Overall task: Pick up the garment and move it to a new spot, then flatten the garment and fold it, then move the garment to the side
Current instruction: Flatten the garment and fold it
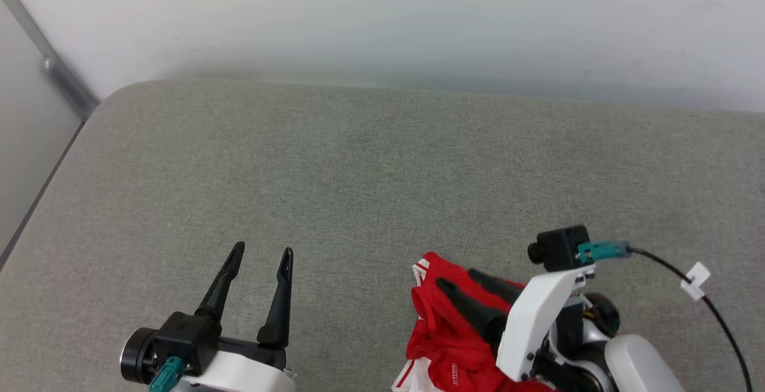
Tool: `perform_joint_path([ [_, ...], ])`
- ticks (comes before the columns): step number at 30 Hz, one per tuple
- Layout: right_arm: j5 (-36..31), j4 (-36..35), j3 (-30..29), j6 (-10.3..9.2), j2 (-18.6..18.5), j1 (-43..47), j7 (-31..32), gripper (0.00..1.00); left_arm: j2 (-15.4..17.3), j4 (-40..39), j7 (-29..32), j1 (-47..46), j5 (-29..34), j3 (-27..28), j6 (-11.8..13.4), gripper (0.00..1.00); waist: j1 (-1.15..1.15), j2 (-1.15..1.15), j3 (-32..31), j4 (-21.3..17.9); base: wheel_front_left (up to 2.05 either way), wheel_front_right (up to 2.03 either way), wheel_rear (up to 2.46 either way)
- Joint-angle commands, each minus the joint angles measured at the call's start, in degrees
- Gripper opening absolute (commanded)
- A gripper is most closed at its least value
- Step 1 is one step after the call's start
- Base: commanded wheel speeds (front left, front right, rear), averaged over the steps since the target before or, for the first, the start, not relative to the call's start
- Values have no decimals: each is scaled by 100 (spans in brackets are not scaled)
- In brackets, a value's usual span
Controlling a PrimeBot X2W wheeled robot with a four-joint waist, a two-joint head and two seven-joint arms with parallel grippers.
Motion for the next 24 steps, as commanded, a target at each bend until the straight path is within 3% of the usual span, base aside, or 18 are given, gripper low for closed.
perform_joint_path([
  [1,-298,-80,-94,0,4,-208,-57,100,3,-21,-12,-3,26,-10,-7,100,0,0,-21,-47,0,0,0],
  [5,-1317,-304,-260,-1,-57,-515,-250,100,16,-66,-12,12,27,-27,-7,100,0,0,-49,-162,0,0,0],
  [12,-2605,-524,-389,-1,-1111,-842,-1308,100,9,-109,-12,-26,13,-84,-7,100,0,0,-57,-376,0,0,0],
  [15,-2902,-467,-706,-1,-1413,-663,-1815,100,-8,-122,-12,-31,-37,-100,-7,100,0,0,-64,-464,0,0,0],
  [19,-2979,-556,-1246,-1,-1514,-324,-2345,100,-14,-135,-12,-3,-58,-94,-8,100,0,0,-73,-546,0,0,0],
  [24,-2991,-927,-1896,-1,-1340,274,-2902,100,-28,-207,-12,34,-98,-91,-8,100,0,0,-61,-609,0,0,0],
])
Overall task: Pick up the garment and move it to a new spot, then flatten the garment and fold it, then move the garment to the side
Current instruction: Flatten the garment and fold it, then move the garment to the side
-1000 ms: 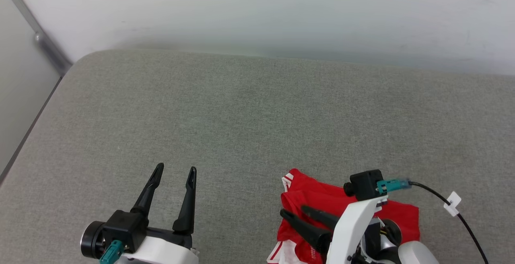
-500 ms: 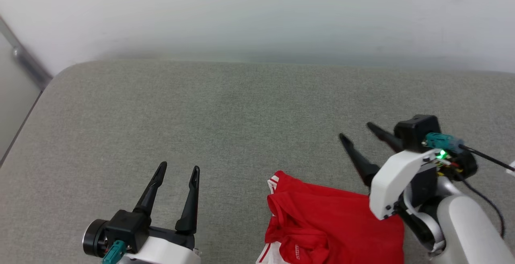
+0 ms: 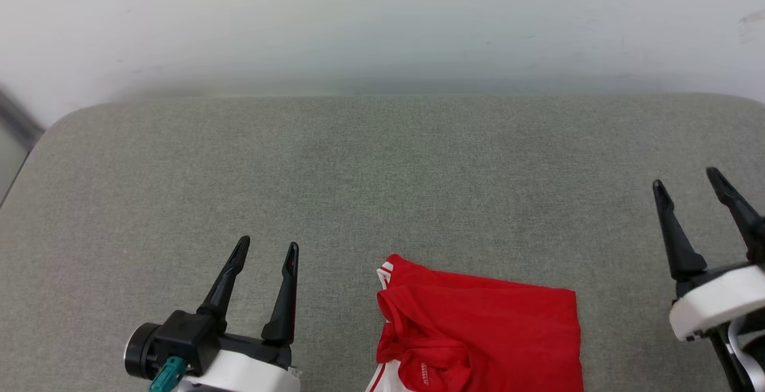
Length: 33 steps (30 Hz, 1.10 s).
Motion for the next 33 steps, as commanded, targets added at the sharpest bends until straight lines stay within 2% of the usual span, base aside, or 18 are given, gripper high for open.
perform_joint_path([
  [1,-7,-141,-169,-3,146,233,-155,100,-28,-42,-12,45,2,4,-8,100,0,0,10,-18,0,0,0],
  [5,-26,-466,-496,-2,537,827,-513,100,-46,-162,-12,144,-45,-15,-8,100,0,0,58,-44,0,0,0],
  [12,-51,-486,-505,-2,886,1130,-729,100,-76,-216,-12,281,-22,-98,-8,100,0,0,75,-14,0,0,0],
  [28,36,-397,-408,-2,848,1143,-588,100,-52,-135,-12,160,16,-126,-8,100,0,0,117,35,0,0,0],
  [33,92,-405,-267,-2,734,1230,-198,100,-59,-121,-12,131,19,-150,-8,100,0,0,186,56,0,0,0],
])
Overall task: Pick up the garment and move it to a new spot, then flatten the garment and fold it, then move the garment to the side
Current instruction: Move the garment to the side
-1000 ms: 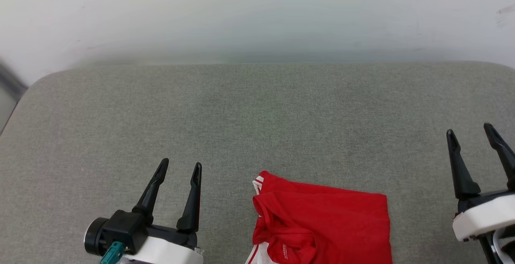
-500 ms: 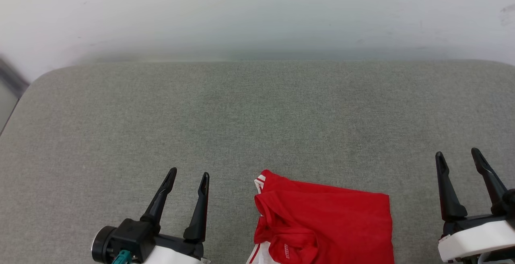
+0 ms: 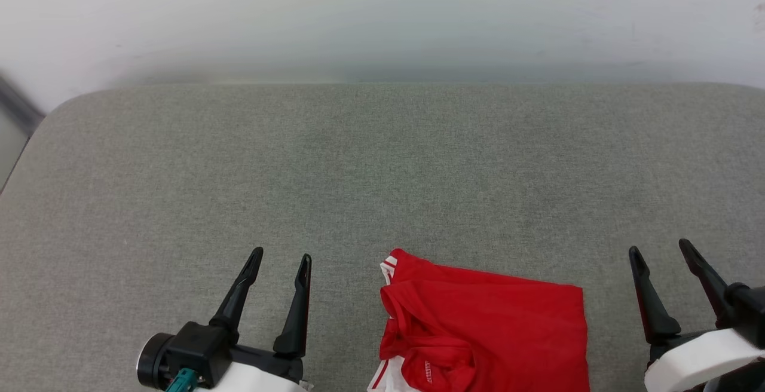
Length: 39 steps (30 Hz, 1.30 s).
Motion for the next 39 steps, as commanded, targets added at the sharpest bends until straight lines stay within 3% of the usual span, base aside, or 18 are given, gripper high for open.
perform_joint_path([
  [1,60,-68,27,-2,-59,50,100,100,11,-3,-12,-92,28,-7,-8,100,0,0,35,10,0,0,0],
  [4,289,-134,167,-1,-148,136,895,100,10,0,-12,-112,40,-14,-8,100,0,0,99,27,0,0,0],
  [11,924,-523,-35,-1,108,120,3476,100,-2,13,-12,-238,32,-55,-8,100,0,0,319,86,0,0,0],
  [17,1102,-629,37,-2,132,-19,5010,100,-22,22,-12,-394,20,-141,-8,100,0,0,555,245,0,0,0],
  [24,1062,-210,100,-1,352,-250,5549,100,-40,40,-12,-580,42,-192,-8,100,0,0,841,489,0,0,0],
  [32,823,652,499,1,410,-397,5474,100,-58,60,-12,-716,68,-275,-8,100,0,0,1031,694,0,0,0],
  [33,807,773,567,3,418,-396,5451,96,-60,63,-12,-722,72,-285,-8,100,0,0,1046,711,0,0,0],
  [34,792,871,630,7,423,-387,5427,44,-61,68,-12,-736,74,-293,-8,100,0,0,1056,726,0,0,0],
  [35,794,959,680,7,429,-389,5381,2,-61,74,-12,-749,76,-299,-8,100,0,0,1055,738,0,0,0],
  [39,719,1146,754,3,290,-454,5195,0,-65,118,-12,-722,91,-303,-8,100,0,0,999,728,0,0,0],
])
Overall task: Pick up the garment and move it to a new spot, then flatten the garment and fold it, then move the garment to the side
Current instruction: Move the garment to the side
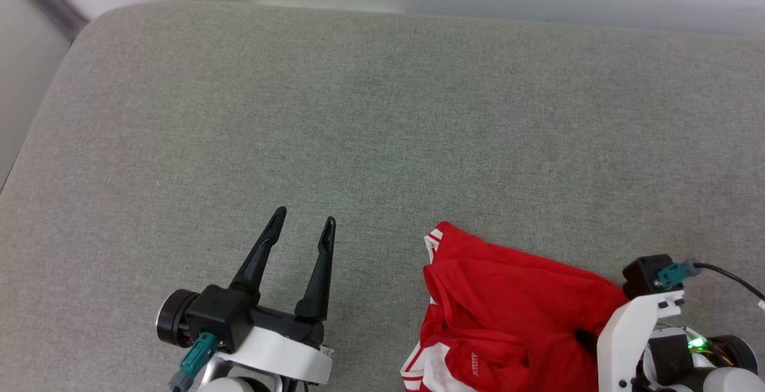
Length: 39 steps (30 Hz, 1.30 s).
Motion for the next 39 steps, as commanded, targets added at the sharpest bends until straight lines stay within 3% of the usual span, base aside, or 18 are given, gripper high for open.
perform_joint_path([
  [1,-101,377,174,5,27,95,-25,0,-6,19,-12,-21,45,-7,-8,100,1,0,-53,-34,0,0,0],
  [7,-635,147,442,-8,-634,-314,-496,0,12,35,-12,94,47,-45,-8,100,1,0,-255,-296,0,0,0],
  [14,-1182,-349,1269,2,-1681,-891,-508,0,41,-15,-12,118,61,-218,-8,100,1,0,-298,-965,0,0,0],
  [20,-1292,-542,1841,3,-2633,-1546,-391,0,44,-52,-12,-94,106,-515,-8,100,1,0,0,-1618,0,0,0],
  [25,-1411,-467,2018,3,-3205,-2075,-526,0,123,-102,-12,-390,168,-731,-8,100,1,0,462,-2048,0,0,0],
  [32,-1648,28,1729,2,-3640,-2457,-944,0,295,-225,-12,-789,254,-863,-8,100,1,0,1068,-2369,0,0,0],
  [39,-1910,960,1129,2,-3805,-2628,-1618,0,495,-390,-12,-1129,330,-950,-8,100,1,0,1645,-2456,0,0,0],
])
